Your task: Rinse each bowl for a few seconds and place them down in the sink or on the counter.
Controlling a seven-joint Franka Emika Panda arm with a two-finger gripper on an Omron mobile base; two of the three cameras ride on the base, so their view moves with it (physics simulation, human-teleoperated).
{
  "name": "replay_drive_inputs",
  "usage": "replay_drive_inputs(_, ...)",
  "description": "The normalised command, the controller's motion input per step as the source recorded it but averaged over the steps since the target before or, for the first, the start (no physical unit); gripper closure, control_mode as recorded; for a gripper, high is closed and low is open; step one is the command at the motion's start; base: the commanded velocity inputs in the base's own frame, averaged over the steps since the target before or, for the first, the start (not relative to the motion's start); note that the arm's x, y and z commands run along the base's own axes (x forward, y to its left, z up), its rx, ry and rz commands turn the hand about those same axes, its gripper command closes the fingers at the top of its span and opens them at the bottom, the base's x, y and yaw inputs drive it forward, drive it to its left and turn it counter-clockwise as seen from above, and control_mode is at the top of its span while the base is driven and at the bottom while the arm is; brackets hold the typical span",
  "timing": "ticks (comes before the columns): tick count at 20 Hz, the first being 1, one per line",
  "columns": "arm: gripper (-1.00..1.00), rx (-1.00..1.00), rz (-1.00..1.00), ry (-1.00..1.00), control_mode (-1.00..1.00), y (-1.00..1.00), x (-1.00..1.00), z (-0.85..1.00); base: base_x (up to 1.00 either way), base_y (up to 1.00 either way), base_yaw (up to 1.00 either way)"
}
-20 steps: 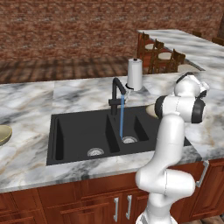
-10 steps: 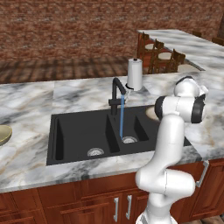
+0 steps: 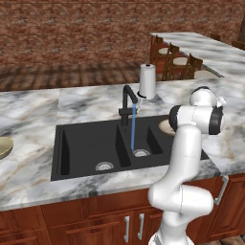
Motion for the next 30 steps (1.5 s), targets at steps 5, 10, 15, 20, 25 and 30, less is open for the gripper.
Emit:
replay_drive_inputs(5, 1.0, -0.01, -0.01, 0.0, -1.0, 0.0, 0.04, -0.17, 0.0, 0.0, 0.0)
replay_drive_inputs(10, 1.0, 0.0, -0.01, -0.02, -1.0, 0.0, 0.06, -0.15, 0.0, 0.0, 0.0)
replay_drive_inputs(15, 1.0, 0.0, 0.0, -0.03, -1.0, 0.0, 0.07, -0.19, 0.0, 0.0, 0.0)
replay_drive_inputs(20, 1.0, 0.0, 0.0, -0.03, -1.0, 0.0, 0.08, -0.21, 0.0, 0.0, 0.0)
replay_drive_inputs(25, 1.0, 0.0, 0.0, -0.02, -1.0, 0.0, 0.06, -0.23, 0.0, 0.0, 0.0)
replay_drive_inputs(30, 1.0, 0.0, 0.0, -0.01, -1.0, 0.0, 0.05, -0.23, 0.0, 0.0, 0.0)
